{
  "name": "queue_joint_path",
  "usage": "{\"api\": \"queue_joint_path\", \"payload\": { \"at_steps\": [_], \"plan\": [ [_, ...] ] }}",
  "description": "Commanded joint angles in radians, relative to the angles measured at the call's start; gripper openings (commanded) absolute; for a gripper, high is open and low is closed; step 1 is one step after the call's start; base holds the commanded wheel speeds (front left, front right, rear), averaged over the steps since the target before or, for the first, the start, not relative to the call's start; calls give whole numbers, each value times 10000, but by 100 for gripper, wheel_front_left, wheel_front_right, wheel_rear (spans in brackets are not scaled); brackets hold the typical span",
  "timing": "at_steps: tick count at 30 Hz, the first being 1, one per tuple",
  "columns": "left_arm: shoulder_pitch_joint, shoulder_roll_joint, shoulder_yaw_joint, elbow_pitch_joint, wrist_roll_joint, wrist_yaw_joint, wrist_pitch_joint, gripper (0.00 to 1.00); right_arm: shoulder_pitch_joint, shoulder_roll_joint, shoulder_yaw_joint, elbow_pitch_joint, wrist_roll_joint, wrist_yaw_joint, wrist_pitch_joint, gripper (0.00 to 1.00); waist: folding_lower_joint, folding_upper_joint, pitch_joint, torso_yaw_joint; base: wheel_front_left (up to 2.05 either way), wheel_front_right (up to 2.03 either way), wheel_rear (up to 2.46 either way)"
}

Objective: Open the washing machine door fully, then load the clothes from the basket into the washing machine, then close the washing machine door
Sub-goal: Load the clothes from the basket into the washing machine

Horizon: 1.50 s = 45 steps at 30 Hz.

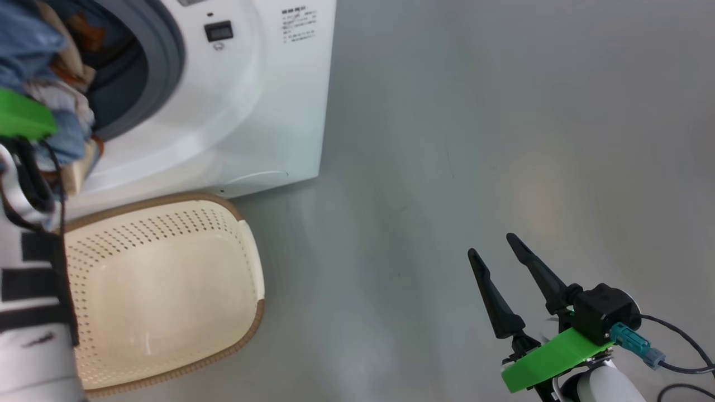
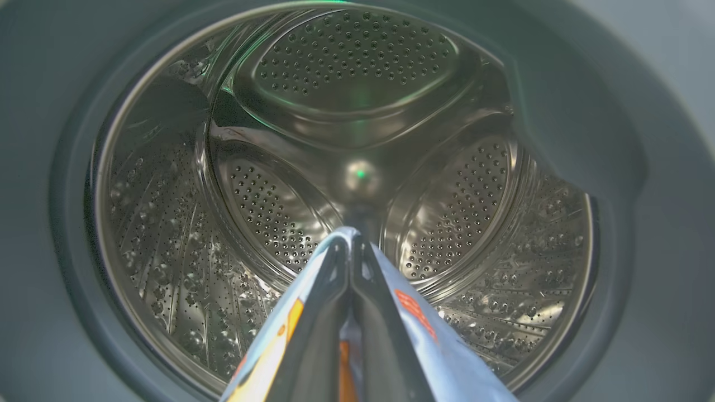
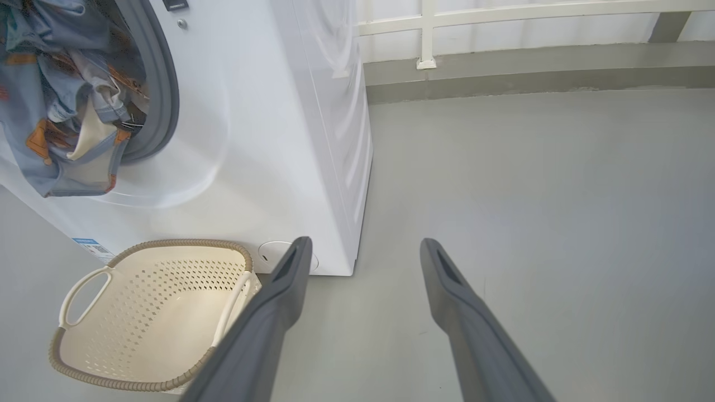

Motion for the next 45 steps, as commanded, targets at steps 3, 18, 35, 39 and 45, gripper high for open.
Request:
{"api": "queue_joint_path", "payload": {
  "at_steps": [3, 18, 35, 39, 45],
  "plan": [
    [-661, 605, 307, -75, 217, -18, -59, 0, -177, -148, 282, -314, 103, 16, -48, 100, 0, -1, 418, -193, 0, 0, 0],
    [-2465, 1074, 695, 1001, 649, -108, -59, 0, -180, -336, 372, -568, 76, 16, -48, 100, 0, -1, 1582, -406, 0, 0, 0],
    [-4395, 1578, 149, 1534, 1119, -429, -59, 0, 471, -624, 193, -1122, 6, 16, -48, 100, 0, -1, 2875, -608, 0, 0, 0],
    [-4667, 1518, 247, 1180, 959, -407, -59, 0, 559, -596, 206, -1182, 2, 16, -48, 100, 0, -1, 3069, -586, 0, 0, 0],
    [-4936, 1287, 457, 179, 764, -450, -59, 0, 565, -539, 119, -1344, 5, 16, -48, 100, 0, -1, 3375, -526, 0, 0, 0]
  ]
}}
